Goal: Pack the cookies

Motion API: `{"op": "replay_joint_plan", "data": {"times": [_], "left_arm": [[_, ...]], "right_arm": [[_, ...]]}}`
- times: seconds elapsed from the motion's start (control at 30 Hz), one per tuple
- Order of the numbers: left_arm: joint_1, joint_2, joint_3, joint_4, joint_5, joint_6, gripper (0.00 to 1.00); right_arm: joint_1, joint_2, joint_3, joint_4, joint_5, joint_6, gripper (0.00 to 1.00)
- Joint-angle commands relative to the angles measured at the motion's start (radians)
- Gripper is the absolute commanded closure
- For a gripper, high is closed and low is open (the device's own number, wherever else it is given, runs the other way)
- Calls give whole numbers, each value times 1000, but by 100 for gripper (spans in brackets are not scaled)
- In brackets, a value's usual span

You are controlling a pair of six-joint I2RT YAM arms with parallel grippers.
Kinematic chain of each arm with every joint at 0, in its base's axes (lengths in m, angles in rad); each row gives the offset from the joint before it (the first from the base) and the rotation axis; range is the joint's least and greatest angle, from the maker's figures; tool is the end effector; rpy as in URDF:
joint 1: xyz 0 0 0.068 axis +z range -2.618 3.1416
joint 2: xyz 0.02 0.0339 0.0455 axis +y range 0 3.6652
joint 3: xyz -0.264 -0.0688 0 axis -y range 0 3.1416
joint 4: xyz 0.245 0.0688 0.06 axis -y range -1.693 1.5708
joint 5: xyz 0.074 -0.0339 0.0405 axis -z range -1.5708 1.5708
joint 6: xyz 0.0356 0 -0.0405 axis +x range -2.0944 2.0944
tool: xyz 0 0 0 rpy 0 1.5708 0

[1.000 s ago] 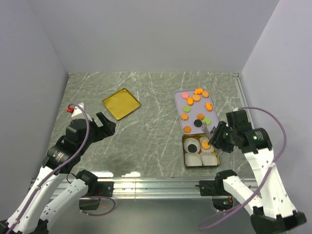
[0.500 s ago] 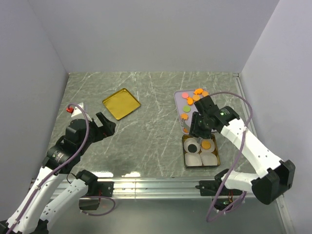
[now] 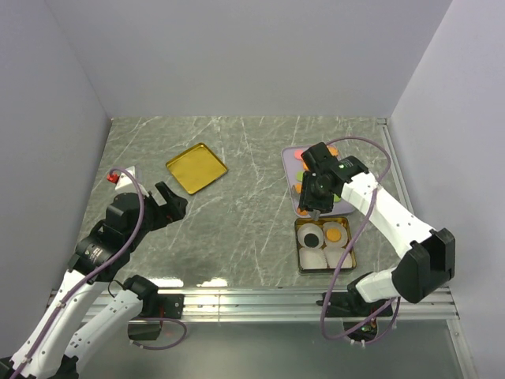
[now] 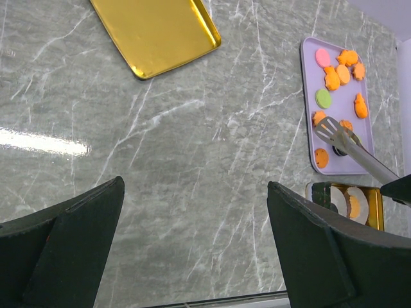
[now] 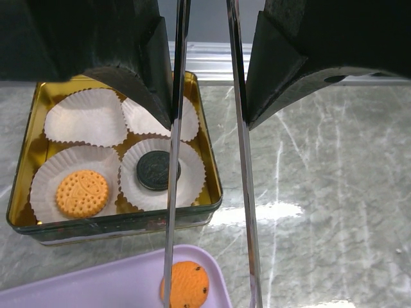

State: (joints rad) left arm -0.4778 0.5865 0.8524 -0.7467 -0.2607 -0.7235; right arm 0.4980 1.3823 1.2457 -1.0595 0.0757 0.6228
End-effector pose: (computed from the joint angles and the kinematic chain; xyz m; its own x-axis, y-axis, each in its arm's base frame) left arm 0.1080 -0.0456 0.3318 -0.4676 -0.4782 -0.7434 -0.0910 0.8626 -0.4976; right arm 0.2310 0.1225 0.2970 -0.9277 0.1576 -0.3383 0.1098 0.9816 0.1563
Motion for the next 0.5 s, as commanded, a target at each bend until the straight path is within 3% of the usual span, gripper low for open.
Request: {"op": "replay_joint_plan", "data": {"times": [0.0, 0.47], "left_arm": [[-2, 7, 11, 4, -17, -11, 1], [1, 21, 11, 4, -12, -8, 1]], "right_arm": [[7, 14, 46, 12, 41, -17, 48], [7, 103, 60, 53, 39, -24, 49]]}}
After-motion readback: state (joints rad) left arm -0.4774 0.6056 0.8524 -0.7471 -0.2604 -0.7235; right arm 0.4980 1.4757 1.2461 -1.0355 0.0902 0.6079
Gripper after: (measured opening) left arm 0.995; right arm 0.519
